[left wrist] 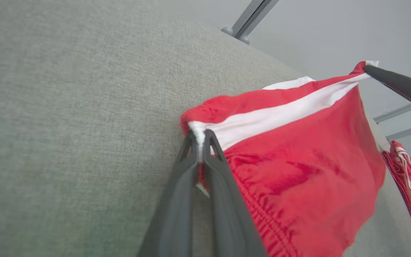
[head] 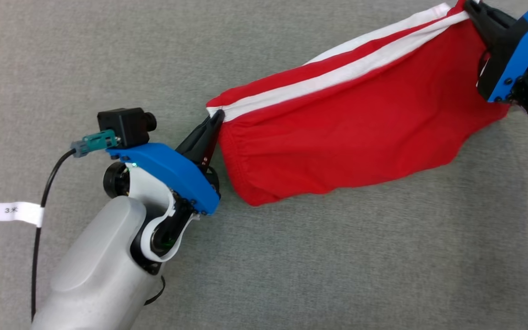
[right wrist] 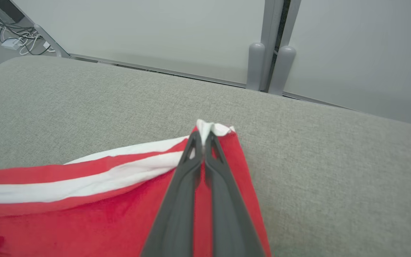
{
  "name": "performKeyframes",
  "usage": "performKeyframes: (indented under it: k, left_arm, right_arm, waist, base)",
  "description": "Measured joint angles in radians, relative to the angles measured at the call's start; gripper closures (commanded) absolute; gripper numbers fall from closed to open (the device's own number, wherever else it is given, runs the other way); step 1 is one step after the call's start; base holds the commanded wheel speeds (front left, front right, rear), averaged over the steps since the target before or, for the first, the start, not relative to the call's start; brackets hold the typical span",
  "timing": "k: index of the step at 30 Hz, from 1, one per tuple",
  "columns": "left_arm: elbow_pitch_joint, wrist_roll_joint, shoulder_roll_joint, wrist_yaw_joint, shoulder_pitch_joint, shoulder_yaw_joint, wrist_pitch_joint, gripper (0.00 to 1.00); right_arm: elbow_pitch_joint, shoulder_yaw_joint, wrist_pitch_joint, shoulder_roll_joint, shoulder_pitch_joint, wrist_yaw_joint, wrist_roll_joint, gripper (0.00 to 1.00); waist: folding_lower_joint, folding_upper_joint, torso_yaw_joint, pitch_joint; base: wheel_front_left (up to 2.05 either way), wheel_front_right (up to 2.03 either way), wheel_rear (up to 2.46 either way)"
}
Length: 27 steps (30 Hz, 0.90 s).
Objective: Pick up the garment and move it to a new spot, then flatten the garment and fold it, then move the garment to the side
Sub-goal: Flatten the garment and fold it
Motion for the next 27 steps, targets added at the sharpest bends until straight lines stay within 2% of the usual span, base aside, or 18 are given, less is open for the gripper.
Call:
performKeyframes:
  k: [3,4,5,6,11,17,21,24,27]
  left_arm:
    - [0.041,0.006,-0.028,-0.024,-0.023,-0.006,-0.030,1.00]
    - [0.055,0.012,-0.039,-0.031,-0.028,-0.006,-0.046,0.72]
    - [0.068,0.014,-0.048,-0.035,-0.035,-0.007,-0.058,0.18]
    - [0.081,0.015,-0.054,-0.044,-0.041,-0.009,-0.064,0.00]
    - [0.121,0.016,-0.090,-0.084,-0.050,-0.007,-0.127,0.00]
    - [0.133,0.050,-0.075,-0.120,-0.016,0.002,-0.259,0.00]
    - [0.155,0.086,-0.048,-0.121,0.034,0.026,-0.347,0.00]
    - [0.158,0.173,-0.034,-0.113,0.052,0.043,-0.376,0.00]
    - [0.129,0.268,-0.041,-0.092,0.084,0.123,-0.380,0.00]
  right_arm:
    - [0.058,0.006,-0.027,-0.007,-0.019,0.000,0.000,1.00]
    - [0.071,0.009,-0.035,-0.009,-0.023,0.000,0.001,0.52]
    - [0.086,0.010,-0.044,-0.012,-0.026,0.000,0.002,0.00]
    - [0.098,0.011,-0.053,-0.014,-0.028,0.000,0.003,0.00]
    - [0.142,0.018,-0.108,-0.027,-0.036,0.000,0.010,0.00]
    - [0.161,0.030,-0.123,-0.059,0.001,0.000,0.056,0.00]
    - [0.160,0.022,-0.118,-0.070,0.061,0.000,0.070,0.00]
    - [0.159,0.002,-0.124,-0.076,0.094,0.000,0.072,0.00]
    - [0.166,-0.018,-0.133,-0.072,0.123,0.000,0.079,0.00]
  waist:
    - [0.0000,0.0001,0.023,0.013]
    - [0.0000,0.0000,0.029,0.016]
    - [0.0000,0.0000,0.034,0.018]
    - [0.0000,0.0000,0.037,0.019]
    - [-0.0001,0.0000,0.042,0.001]
    - [-0.0002,0.0000,0.033,-0.056]
    - [-0.0004,0.0000,0.024,-0.098]
    - [-0.0005,0.0000,0.017,-0.119]
    - [-0.0005,0.0000,0.017,-0.120]
  base:
    - [0.00,0.00,0.00]
    - [0.00,0.00,0.00]
    - [0.00,0.00,0.00]
    - [0.00,0.00,0.00]
    - [0.00,0.00,0.00]
    - [0.00,0.00,0.00]
    - [0.00,0.00,0.00]
    - [0.00,0.00,0.00]
    - [0.00,0.00,0.00]
